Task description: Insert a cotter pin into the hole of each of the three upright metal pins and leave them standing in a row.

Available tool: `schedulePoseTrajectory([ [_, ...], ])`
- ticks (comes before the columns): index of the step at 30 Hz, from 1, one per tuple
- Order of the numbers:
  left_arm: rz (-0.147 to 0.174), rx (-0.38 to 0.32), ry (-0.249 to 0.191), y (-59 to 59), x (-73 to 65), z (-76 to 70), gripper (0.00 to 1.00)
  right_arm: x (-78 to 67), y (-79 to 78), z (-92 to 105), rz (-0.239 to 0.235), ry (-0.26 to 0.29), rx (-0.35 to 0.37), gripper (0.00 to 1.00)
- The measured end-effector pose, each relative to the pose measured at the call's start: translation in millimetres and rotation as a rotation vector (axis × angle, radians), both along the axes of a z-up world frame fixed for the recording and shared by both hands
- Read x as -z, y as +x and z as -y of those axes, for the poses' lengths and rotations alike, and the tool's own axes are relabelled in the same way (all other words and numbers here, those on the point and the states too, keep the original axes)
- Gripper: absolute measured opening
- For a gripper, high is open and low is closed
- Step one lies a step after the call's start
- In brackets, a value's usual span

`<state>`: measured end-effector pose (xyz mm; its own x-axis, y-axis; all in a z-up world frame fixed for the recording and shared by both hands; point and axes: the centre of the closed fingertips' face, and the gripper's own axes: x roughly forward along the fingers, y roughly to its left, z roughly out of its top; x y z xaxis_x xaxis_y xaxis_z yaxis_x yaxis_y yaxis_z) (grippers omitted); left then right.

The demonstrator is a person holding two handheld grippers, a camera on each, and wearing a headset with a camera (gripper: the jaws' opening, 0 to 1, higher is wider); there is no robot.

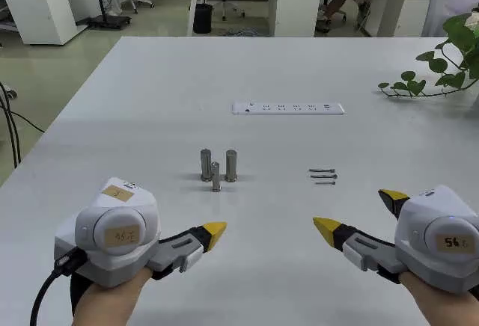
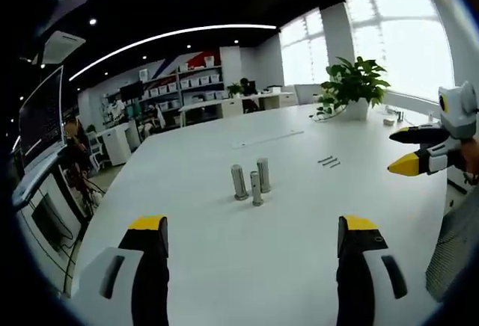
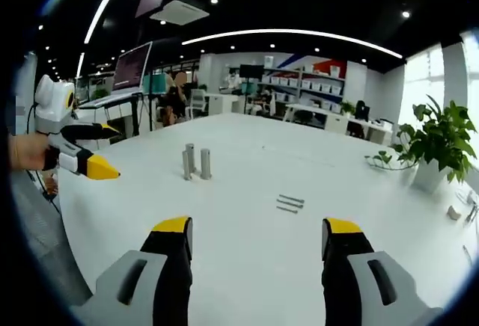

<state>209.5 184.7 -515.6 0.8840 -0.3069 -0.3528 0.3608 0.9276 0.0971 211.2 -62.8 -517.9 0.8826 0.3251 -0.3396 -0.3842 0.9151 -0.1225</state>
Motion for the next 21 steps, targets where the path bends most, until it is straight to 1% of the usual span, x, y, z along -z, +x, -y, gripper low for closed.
schedulePoseTrajectory([
  [3, -0.001, 0.002, 0.006, 0.0, 0.4, 0.6, 0.90, 0.1, -0.1, -0.1, -0.001, -0.003, -0.001, 0.66],
  [7, 0.008, 0.006, 0.005, 0.0, -0.8, 1.8, 0.91, -1.1, 0.1, 0.4, 0.002, 0.000, 0.002, 0.66],
  [10, 0.004, 0.006, 0.004, 0.1, 0.1, 1.7, 0.91, -1.8, 0.6, 0.7, 0.006, 0.003, 0.004, 0.66],
  [13, 0.010, 0.008, 0.004, 0.1, -0.4, 1.9, 0.91, -2.3, -0.2, 0.1, 0.008, 0.005, 0.003, 0.65],
  [18, 0.003, 0.006, 0.005, -0.8, 1.8, 0.8, 0.91, -1.0, -1.9, -1.2, 0.006, 0.004, 0.000, 0.65],
  [21, 0.007, 0.005, 0.000, -0.7, 1.0, 0.3, 0.91, -1.5, -2.3, -1.7, 0.011, -0.001, -0.001, 0.65],
])
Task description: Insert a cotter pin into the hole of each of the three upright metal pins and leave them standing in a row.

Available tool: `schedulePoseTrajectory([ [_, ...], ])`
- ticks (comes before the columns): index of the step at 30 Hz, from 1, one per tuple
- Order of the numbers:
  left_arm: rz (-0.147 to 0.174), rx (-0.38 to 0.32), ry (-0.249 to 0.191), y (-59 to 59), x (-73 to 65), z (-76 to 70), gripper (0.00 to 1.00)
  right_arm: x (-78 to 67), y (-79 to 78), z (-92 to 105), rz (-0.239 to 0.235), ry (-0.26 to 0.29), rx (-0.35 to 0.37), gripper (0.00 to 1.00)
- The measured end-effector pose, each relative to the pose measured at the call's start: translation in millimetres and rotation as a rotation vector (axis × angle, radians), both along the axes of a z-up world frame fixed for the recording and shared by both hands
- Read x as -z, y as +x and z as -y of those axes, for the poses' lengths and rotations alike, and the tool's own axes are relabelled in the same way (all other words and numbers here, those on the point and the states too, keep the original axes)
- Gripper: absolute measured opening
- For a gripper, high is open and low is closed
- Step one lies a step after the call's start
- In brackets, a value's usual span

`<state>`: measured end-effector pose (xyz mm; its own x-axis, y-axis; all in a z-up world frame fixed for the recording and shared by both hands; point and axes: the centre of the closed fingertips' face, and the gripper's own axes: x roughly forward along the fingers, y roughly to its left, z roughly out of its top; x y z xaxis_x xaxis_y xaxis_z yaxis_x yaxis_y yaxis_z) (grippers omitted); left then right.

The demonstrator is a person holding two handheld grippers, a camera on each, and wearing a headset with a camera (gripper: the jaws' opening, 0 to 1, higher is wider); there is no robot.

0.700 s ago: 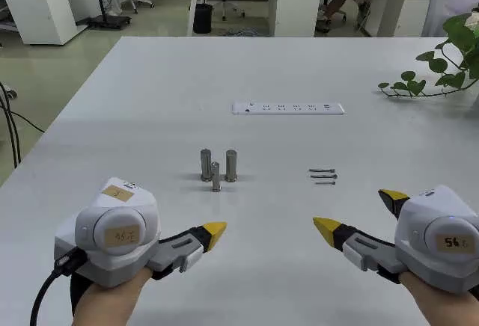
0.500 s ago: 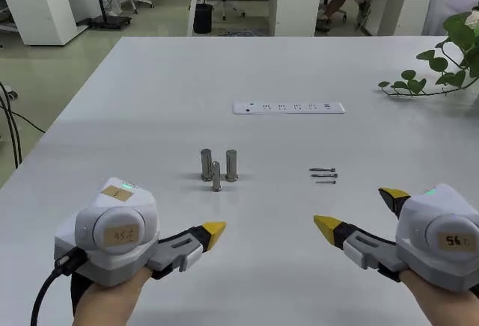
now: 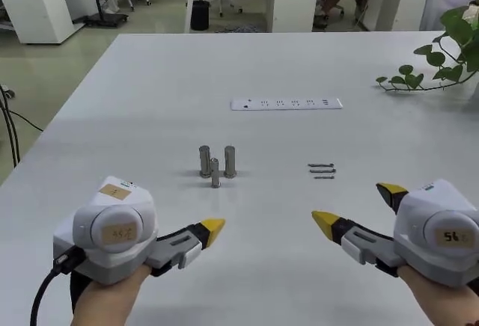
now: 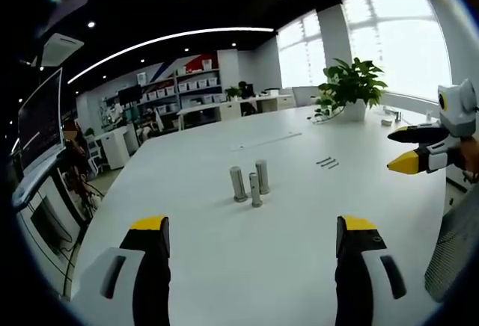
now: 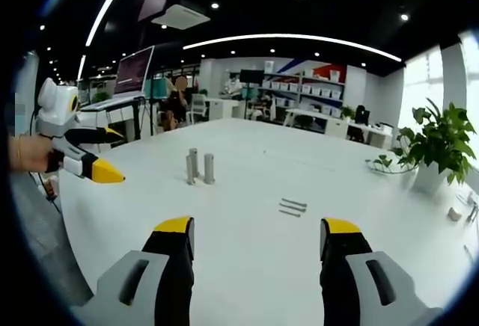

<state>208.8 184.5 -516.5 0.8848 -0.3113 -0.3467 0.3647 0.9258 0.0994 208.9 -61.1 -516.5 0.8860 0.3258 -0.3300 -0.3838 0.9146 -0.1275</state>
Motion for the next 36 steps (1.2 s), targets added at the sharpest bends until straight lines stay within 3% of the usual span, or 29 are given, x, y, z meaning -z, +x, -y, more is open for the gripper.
schedulePoseTrajectory([
  [19, -0.001, 0.004, -0.003, -3.9, 3.4, 0.0, 0.91, -1.0, -5.7, -2.1, 0.013, 0.015, -0.002, 0.65],
  [36, 0.006, 0.002, -0.002, -5.3, 0.4, -0.4, 0.91, 0.2, -7.7, 0.1, 0.012, -0.006, 0.003, 0.62],
])
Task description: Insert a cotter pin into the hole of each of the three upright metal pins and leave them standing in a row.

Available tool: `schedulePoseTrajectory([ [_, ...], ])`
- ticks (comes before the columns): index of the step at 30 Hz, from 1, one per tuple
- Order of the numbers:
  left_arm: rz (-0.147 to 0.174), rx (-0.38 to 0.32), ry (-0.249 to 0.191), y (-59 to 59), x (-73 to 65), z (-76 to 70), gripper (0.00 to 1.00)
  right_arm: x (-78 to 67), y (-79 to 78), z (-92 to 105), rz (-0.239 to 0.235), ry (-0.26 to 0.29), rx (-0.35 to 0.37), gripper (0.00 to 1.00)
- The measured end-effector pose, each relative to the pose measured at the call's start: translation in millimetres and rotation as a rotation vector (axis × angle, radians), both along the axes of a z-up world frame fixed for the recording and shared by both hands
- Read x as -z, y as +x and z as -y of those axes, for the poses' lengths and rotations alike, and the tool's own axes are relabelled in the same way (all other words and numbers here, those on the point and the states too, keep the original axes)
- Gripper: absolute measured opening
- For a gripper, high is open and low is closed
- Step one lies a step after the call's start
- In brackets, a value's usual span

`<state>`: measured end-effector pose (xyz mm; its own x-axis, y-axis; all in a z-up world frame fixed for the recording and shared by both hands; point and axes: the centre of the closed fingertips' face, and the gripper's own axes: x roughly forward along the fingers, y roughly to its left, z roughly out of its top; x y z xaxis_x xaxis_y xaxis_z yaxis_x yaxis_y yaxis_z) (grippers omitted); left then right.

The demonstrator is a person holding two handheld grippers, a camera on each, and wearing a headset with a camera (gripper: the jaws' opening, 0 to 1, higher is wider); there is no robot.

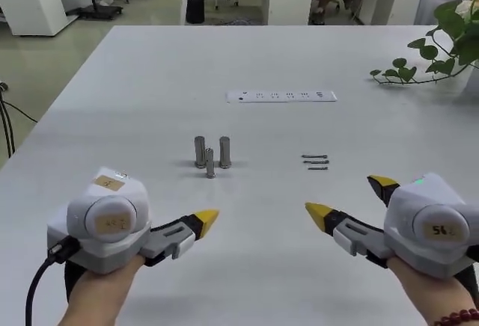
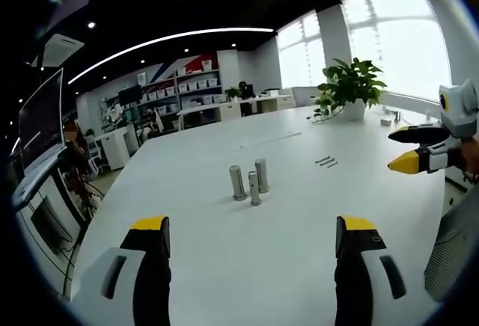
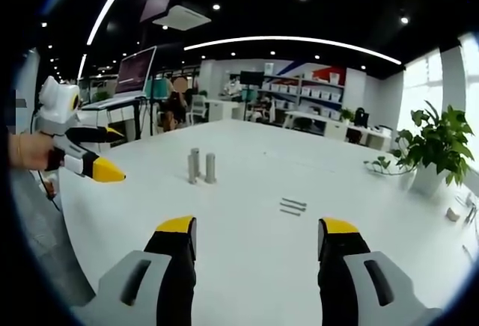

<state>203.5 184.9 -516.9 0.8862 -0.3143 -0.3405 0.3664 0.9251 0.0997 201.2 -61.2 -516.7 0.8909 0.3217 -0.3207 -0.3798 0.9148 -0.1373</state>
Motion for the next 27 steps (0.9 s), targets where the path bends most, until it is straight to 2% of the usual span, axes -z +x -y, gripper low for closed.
schedulePoseTrajectory([
  [3, 0.001, 0.008, -0.003, -1.2, -1.2, 1.5, 0.91, -1.5, 0.5, 1.8, 0.001, 0.016, 0.007, 0.62],
  [6, -0.003, 0.012, 0.008, -2.2, -1.0, 1.2, 0.90, 2.2, -0.6, 3.7, -0.021, 0.031, 0.015, 0.62],
  [12, -0.017, 0.013, -0.022, -1.4, 0.3, 0.9, 0.87, 1.7, -1.4, 1.2, -0.019, 0.026, 0.008, 0.62],
  [18, -0.016, 0.023, -0.004, -1.7, 0.7, 3.0, 0.85, 0.8, -0.8, 0.9, -0.017, 0.029, 0.005, 0.62],
  [22, -0.016, 0.031, -0.014, -2.0, 0.3, 5.3, 0.84, 1.6, -0.6, 1.4, -0.020, 0.028, 0.006, 0.61],
  [27, -0.032, 0.050, -0.001, -3.3, 2.9, 8.2, 0.77, 0.1, -0.5, 1.2, -0.017, 0.029, 0.004, 0.60],
])
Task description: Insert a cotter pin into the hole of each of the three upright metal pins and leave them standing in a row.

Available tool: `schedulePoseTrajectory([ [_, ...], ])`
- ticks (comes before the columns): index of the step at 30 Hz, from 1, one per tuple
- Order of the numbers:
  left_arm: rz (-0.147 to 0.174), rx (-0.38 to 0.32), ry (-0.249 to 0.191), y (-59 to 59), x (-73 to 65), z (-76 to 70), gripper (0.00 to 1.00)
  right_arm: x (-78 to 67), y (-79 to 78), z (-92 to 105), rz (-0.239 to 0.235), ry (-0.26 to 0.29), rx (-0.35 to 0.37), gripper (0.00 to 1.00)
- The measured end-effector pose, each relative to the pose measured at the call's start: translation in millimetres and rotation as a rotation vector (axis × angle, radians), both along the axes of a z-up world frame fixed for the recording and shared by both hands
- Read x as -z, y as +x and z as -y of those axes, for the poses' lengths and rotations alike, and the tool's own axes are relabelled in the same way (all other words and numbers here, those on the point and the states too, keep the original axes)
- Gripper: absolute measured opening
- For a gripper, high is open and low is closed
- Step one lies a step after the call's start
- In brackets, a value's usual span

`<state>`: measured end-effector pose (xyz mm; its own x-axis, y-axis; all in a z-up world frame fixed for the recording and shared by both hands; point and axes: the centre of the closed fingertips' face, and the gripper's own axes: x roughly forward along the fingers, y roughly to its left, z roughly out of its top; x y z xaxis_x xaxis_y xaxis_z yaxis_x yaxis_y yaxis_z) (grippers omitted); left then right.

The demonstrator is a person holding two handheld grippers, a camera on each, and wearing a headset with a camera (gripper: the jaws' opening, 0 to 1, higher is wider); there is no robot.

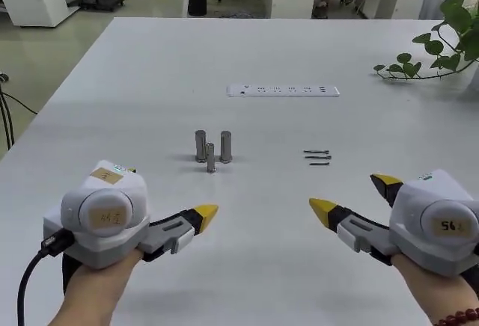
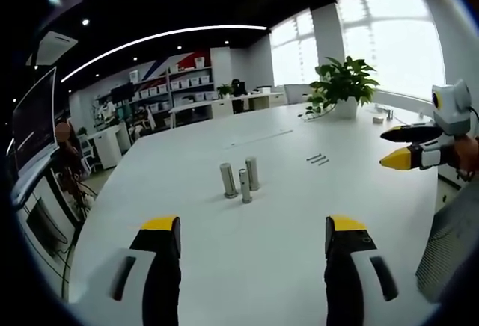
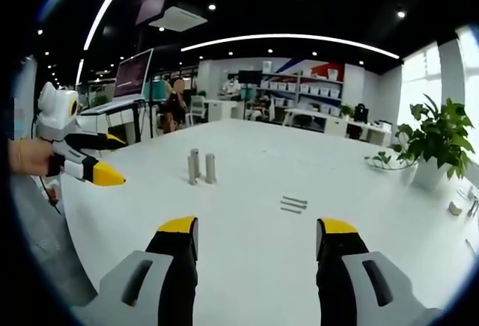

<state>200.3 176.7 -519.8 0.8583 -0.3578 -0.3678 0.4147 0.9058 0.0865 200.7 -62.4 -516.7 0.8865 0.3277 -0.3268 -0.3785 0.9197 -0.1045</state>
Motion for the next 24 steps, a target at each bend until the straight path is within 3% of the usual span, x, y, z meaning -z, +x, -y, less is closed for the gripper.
schedulePoseTrajectory([
  [4, 0.018, 0.029, 0.010, -0.2, -4.0, 5.6, 0.66, -6.4, -2.3, -1.3, 0.009, 0.022, -0.002, 0.60],
  [14, -0.013, 0.058, 0.030, 5.9, 3.0, 7.4, 0.62, -8.0, -4.8, -4.3, 0.006, 0.018, -0.014, 0.60],
  [24, -0.010, 0.100, 0.038, 33.4, 2.9, 16.8, 0.56, -3.0, -4.7, -10.5, -0.024, 0.026, -0.042, 0.60],
])
